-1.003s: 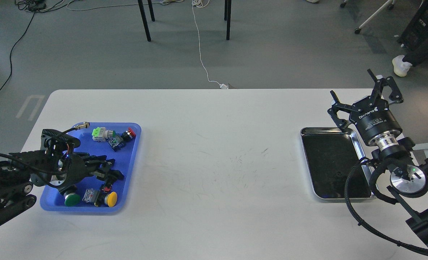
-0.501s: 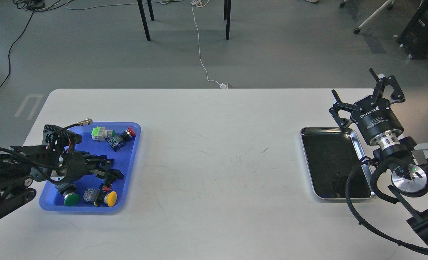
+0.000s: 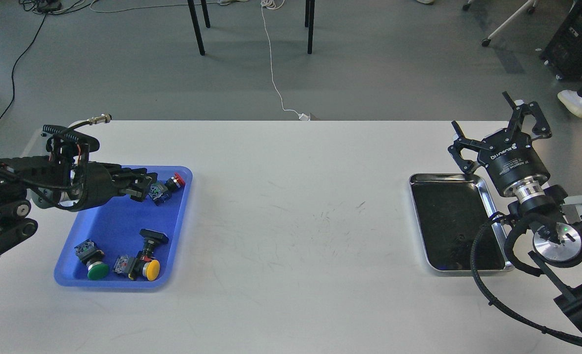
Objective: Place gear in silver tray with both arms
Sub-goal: 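Grasp another black gear in the blue tray with the left gripper, then carry the black gear to the table middle and release it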
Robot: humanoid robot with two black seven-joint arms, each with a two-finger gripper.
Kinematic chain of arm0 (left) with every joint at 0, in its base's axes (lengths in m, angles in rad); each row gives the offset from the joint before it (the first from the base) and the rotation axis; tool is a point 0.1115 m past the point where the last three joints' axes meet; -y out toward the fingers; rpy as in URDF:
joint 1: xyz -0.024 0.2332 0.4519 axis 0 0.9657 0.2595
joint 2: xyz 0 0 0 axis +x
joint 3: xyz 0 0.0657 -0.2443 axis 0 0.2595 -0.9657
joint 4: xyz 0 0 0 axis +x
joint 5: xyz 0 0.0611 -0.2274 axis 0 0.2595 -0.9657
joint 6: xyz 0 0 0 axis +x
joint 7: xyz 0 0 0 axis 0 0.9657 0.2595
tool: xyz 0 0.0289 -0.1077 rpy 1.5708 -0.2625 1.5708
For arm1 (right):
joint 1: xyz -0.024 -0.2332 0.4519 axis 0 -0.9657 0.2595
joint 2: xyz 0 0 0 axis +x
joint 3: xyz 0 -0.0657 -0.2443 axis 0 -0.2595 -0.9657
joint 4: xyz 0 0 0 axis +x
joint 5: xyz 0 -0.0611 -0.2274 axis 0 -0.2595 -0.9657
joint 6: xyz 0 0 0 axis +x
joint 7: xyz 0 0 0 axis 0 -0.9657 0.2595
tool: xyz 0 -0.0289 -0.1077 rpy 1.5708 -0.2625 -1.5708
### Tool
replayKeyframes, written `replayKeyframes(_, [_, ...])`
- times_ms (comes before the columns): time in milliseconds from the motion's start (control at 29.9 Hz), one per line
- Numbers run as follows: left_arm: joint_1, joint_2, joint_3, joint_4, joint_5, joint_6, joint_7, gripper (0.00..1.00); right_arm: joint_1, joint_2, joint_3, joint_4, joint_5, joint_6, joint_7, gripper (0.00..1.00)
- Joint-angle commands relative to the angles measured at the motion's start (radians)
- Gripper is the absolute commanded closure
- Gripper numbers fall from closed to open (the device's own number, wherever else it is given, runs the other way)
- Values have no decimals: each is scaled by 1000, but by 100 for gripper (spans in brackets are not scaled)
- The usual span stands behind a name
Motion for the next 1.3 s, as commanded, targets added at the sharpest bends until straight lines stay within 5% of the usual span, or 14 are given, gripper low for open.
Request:
replayKeyframes(0, [-49,-73,4,-66,0,-42,8,86,-3,-51,-9,36,-1,3,-2,1])
replayKeyframes(201, [-117,-303,14,-62,12,-107,114,86,-38,-149,-11,113,-3,4,-2,1])
replayKeyframes(635, [-105,-747,103,227,78,-87,123,86,9,-290,-38,203,-17,-74,-38,2])
replayKeyframes(869, [-105,-874,158,325,80,-73,123,86,112,-285,-144,190,-44,-74,-38,1])
replayKeyframes(1270, [-108,-876,183,394,83,-71,125,83,315,-279,-278,87,-48,-74,-48,2])
